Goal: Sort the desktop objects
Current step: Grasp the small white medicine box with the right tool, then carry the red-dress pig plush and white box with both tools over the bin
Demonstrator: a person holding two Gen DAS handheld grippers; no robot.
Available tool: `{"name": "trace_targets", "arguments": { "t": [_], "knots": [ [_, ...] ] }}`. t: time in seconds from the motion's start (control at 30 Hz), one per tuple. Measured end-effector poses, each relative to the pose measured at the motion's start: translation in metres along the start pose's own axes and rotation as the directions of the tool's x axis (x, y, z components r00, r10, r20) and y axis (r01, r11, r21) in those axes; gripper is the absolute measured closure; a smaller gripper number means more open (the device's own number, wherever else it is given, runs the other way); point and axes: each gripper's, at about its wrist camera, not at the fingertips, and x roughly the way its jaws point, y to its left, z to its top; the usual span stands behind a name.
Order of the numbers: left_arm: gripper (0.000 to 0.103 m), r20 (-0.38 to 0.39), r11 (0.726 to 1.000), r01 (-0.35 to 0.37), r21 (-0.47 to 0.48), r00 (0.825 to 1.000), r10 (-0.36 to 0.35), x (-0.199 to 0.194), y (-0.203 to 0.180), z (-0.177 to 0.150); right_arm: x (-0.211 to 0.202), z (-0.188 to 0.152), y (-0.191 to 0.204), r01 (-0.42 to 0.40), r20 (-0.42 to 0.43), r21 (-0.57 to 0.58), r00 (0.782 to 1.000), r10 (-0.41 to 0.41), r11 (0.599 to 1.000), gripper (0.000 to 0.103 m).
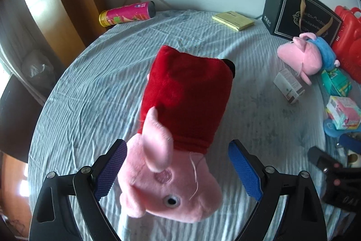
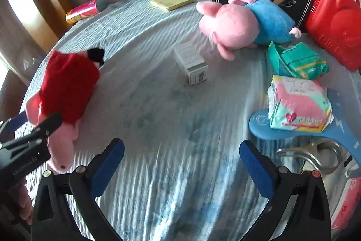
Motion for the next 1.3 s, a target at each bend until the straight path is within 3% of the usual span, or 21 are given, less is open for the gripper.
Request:
{"name": "trace_targets", "arguments": {
  "t": [0.17,0.47,0.5,0.57,0.73,1.03,1.3],
  "knots": [
    [0.011,-0.019,1.0,-0.009,0.005,1.0,0.009,0.032,-0.006,0.016,0.028,0.04,-0.016,0.005,0.041,0.028,0.999,-0.006,1.0,0.0],
    [0.02,0.056,1.0,0.003,-0.026,0.998,-0.002,0.044,-0.008,0.031,0.087,0.073,-0.019,0.034,0.036,-0.005,0.999,-0.034,0.999,0.003],
    [0.021,0.059,1.0,0.001,-0.022,0.998,0.001,0.044,-0.008,0.031,0.092,0.074,-0.019,0.045,0.031,-0.011,0.999,-0.045,0.999,0.009],
    [0.021,0.063,1.0,-0.004,-0.018,0.998,0.005,0.044,-0.01,0.03,0.098,0.076,-0.017,0.054,0.016,-0.025,0.998,-0.053,0.998,0.047],
    [0.029,0.071,1.0,-0.021,-0.009,0.997,0.022,0.041,-0.013,0.028,0.1,0.075,-0.011,0.084,0.003,-0.065,0.996,-0.084,0.994,0.069],
    [0.035,0.099,1.0,0.003,0.004,0.995,-0.003,0.012,-0.017,0.019,0.06,0.055,0.009,0.069,0.029,-0.099,0.997,-0.067,0.993,0.07],
    [0.035,0.195,0.999,0.031,-0.014,0.98,-0.028,-0.06,-0.009,0.009,-0.015,0.041,0.021,0.074,0.131,-0.108,0.99,-0.059,0.991,0.07]
  ]
}}
